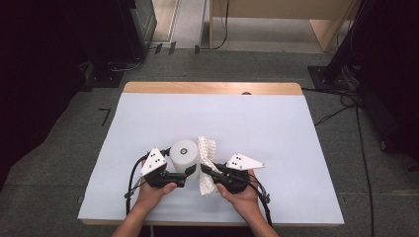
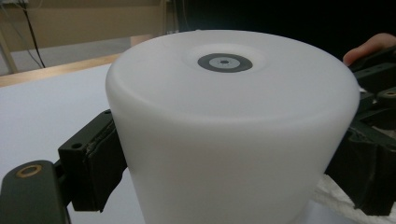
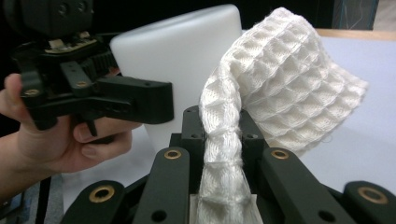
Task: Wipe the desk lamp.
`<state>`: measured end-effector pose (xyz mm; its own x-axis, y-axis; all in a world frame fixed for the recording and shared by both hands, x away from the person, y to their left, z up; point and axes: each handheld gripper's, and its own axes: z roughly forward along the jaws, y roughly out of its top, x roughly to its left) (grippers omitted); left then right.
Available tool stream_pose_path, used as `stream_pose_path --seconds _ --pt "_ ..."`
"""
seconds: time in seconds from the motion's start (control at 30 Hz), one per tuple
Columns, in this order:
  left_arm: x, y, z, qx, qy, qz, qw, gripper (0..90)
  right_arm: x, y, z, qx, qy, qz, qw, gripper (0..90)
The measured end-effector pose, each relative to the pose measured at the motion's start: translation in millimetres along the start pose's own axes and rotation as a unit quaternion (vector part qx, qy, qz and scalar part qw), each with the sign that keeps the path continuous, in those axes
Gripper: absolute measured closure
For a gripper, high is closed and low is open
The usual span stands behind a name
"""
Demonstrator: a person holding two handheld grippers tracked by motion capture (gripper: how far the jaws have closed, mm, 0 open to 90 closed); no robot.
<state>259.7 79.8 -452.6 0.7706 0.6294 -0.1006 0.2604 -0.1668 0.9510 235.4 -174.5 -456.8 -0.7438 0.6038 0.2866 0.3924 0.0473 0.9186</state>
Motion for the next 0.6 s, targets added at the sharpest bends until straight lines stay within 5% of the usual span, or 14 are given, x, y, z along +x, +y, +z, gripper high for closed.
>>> stream_pose_path --seconds 0.1,0.27,0.4,0.6 --pt "-2.4 -3.5 3.8 0.023 0.017 0.023 0.9993 9.0 1.3 3.1 -1.7 -0.012 0.007 0.003 0.9999 78.5" --pt "-6.2 -4.9 9.6 0.023 0.024 0.025 0.9991 8.9 -6.4 3.9 -6.5 -0.018 -0.012 0.013 0.9997 78.5" --pt "-3.2 -10.7 13.2 0.031 0.06 0.05 0.9965 8.9 -12.4 3.7 -10.1 -0.024 -0.027 0.018 0.9992 78.5" --pt "6.7 -16.1 11.0 0.023 0.052 0.042 0.9975 8.7 -19.9 -1.4 -9.7 -0.018 -0.039 0.031 0.9986 78.5"
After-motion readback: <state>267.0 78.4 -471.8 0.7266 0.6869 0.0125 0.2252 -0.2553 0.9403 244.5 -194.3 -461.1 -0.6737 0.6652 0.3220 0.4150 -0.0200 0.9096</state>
